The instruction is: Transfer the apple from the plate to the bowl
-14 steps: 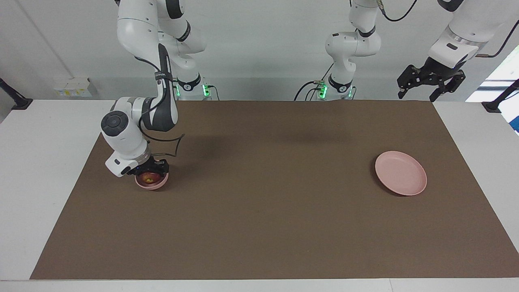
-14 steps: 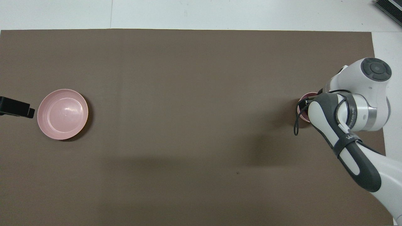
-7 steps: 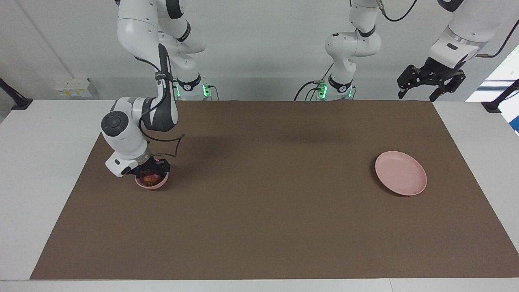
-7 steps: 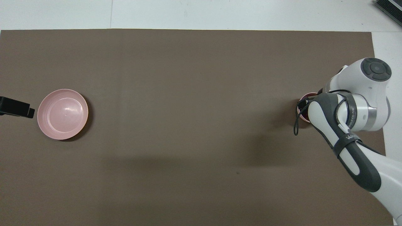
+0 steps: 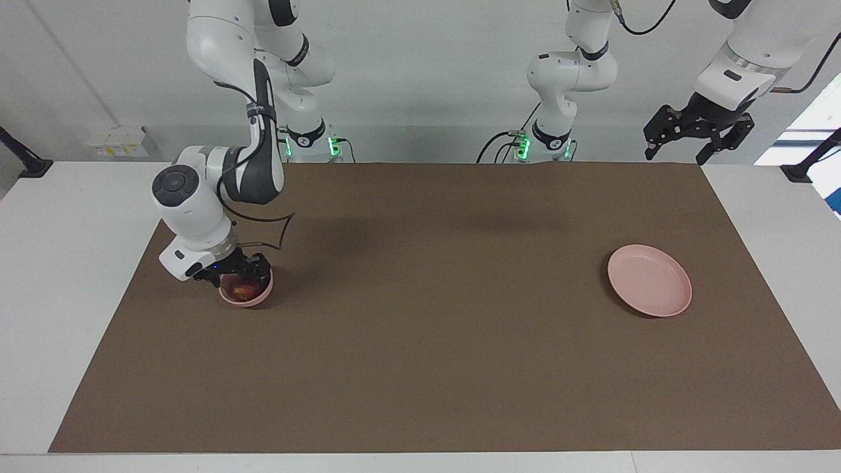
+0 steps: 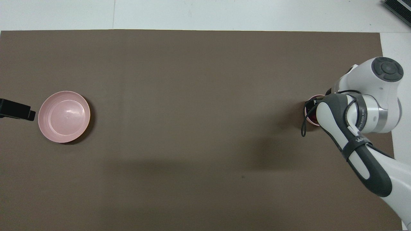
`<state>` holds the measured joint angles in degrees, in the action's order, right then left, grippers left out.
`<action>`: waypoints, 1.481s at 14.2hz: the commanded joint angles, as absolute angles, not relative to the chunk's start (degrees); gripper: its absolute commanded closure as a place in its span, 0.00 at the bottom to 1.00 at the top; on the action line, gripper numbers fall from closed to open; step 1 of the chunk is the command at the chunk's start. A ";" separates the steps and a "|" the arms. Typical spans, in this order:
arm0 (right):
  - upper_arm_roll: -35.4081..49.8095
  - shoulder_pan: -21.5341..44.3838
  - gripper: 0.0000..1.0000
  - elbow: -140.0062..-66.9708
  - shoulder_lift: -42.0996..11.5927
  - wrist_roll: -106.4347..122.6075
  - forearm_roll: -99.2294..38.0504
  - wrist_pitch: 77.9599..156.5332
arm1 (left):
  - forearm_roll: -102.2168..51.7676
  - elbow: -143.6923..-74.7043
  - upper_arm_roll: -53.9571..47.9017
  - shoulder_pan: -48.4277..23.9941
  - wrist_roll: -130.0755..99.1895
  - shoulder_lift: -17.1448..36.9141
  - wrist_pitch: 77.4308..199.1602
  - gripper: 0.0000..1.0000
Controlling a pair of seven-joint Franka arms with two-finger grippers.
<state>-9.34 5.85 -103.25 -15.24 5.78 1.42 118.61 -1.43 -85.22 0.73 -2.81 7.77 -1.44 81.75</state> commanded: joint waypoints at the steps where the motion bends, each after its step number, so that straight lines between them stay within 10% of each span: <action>1: -8.79 5.80 0.00 -102.48 -10.83 0.90 1.50 115.06 | -0.44 -86.66 1.05 -3.25 7.12 -2.72 81.91 0.00; 10: -8.79 5.71 0.00 -87.03 -1.85 -2.99 -0.34 87.12 | -0.44 -86.66 1.05 -3.25 7.12 -2.72 81.91 0.00; 21: -8.79 5.36 0.00 -88.24 3.78 0.70 -1.14 83.67 | -0.44 -86.66 1.05 -3.34 7.12 -2.72 81.91 0.00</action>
<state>-8.85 5.93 -86.82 2.58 -1.43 -0.14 84.36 -1.43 -85.22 0.73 -2.81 7.76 -1.44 81.75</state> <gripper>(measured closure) 0.000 0.000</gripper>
